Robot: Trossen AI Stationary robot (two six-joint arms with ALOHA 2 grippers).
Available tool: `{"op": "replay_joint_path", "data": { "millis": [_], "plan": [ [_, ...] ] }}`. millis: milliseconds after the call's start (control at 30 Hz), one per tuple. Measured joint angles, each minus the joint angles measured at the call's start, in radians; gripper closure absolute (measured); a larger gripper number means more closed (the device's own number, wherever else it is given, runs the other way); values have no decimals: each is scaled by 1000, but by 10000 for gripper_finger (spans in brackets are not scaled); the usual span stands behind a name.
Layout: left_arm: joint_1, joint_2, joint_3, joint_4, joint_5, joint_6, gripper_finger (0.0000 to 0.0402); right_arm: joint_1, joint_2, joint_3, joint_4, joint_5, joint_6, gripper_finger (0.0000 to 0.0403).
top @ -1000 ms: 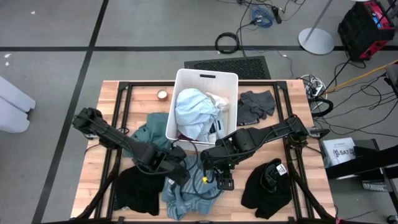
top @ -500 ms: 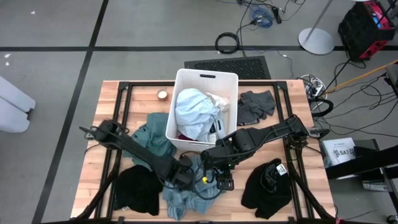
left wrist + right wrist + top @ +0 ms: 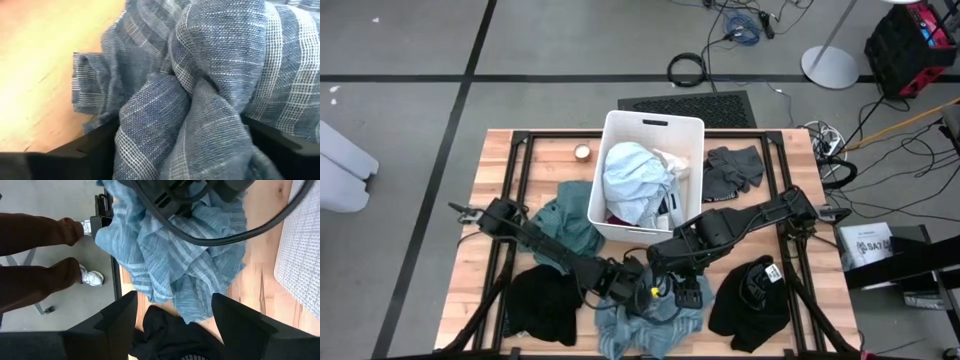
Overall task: Sort clothes
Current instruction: Put the blue polo shirt into the white laundry bin
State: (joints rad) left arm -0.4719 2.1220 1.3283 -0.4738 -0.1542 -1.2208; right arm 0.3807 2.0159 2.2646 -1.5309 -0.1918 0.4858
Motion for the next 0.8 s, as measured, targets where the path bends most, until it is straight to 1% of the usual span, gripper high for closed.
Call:
{"op": "replay_joint_path", "data": {
  "millis": [67,133,233,333,367,567,667,733,800],
  "plan": [
    [11,0,5,-32,4,-18,104,7,0,0,-1,2,0,161],
    [20,0,7,-70,9,-44,151,15,0,0,-2,2,2,161],
    [30,0,7,-113,9,-37,239,25,0,0,-18,2,11,161],
    [32,0,7,-111,9,-11,335,35,0,0,-43,3,23,161],
    [33,-2,7,-110,8,-3,355,36,0,0,-42,2,27,161],
    [41,-62,12,-125,-7,43,356,62,-33,-1,-40,36,66,161],
    [44,-116,11,-143,-20,52,356,74,-73,-1,-39,96,94,161],
    [46,-162,4,-185,-40,51,356,77,-103,-1,-40,136,117,161],
    [46,-215,5,-170,-55,50,356,82,-138,-1,-41,173,141,161]
  ]
}}
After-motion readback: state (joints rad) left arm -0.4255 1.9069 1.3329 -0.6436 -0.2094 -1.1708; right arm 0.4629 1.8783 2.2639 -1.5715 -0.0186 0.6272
